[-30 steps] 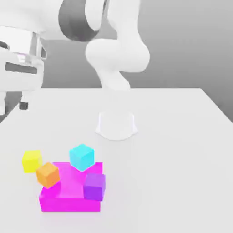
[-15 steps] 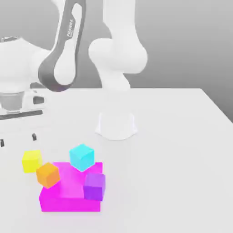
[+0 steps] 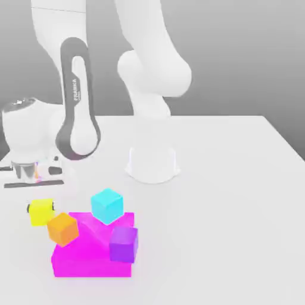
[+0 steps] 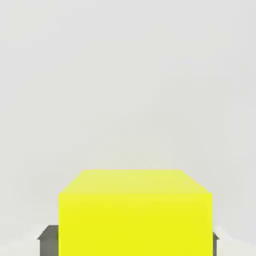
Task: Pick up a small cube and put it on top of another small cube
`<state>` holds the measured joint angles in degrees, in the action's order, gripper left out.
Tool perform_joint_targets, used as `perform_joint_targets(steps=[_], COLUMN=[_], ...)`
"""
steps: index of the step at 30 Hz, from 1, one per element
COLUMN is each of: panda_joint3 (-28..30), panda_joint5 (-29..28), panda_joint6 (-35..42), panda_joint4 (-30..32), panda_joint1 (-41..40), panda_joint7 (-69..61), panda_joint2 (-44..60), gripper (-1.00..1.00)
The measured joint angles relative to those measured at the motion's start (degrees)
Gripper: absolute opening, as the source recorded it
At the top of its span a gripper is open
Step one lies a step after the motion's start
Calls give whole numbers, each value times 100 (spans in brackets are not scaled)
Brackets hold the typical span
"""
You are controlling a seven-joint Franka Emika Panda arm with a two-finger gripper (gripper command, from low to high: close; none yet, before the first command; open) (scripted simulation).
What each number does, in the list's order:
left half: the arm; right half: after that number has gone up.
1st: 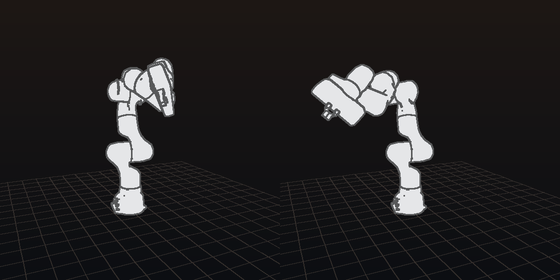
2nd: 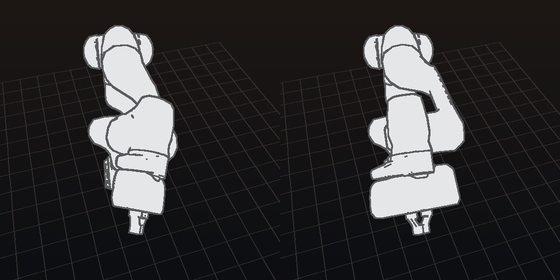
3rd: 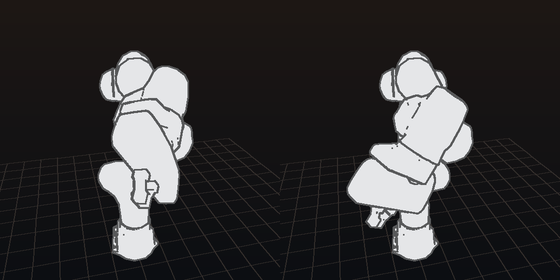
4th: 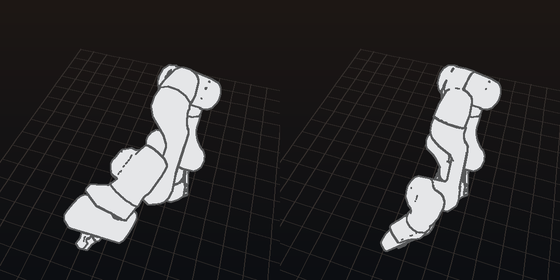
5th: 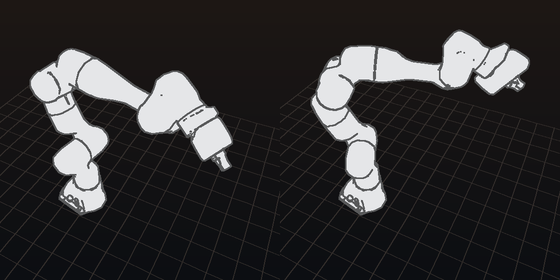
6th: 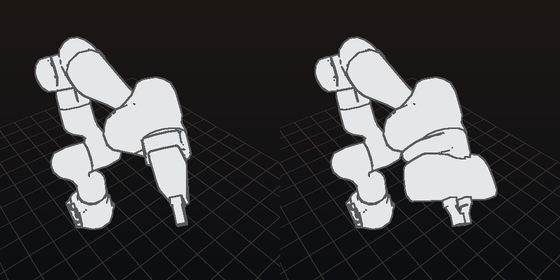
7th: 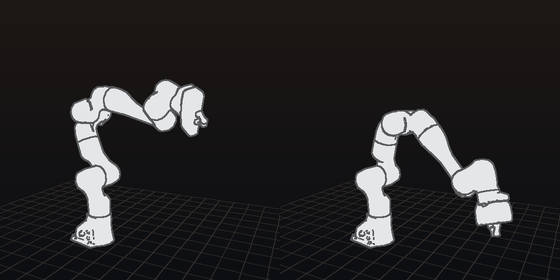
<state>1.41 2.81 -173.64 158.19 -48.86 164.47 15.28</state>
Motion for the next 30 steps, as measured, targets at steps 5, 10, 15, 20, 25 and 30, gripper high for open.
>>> perform_joint_targets(steps=[5, 10, 15, 20, 25, 30], panda_joint3=[95, 246, 88, -57, -248, -478], panda_joint5=[-110, -141, 93, 151, 88, -42], panda_joint6=[383, 1147, 1633, 2086, 2529, 2963], panda_joint4=[78, 188, 22, -167, -353, -537], panda_joint1=[67, 331, 691, 984, 1216, 1459], panda_joint7=[79, 57, -380, -712, -957, -1148], panda_joint2=[-461, -1333, -1684, -1987, -2259, -2477], gripper=[-100, -100, -100, -100, -100, -100])
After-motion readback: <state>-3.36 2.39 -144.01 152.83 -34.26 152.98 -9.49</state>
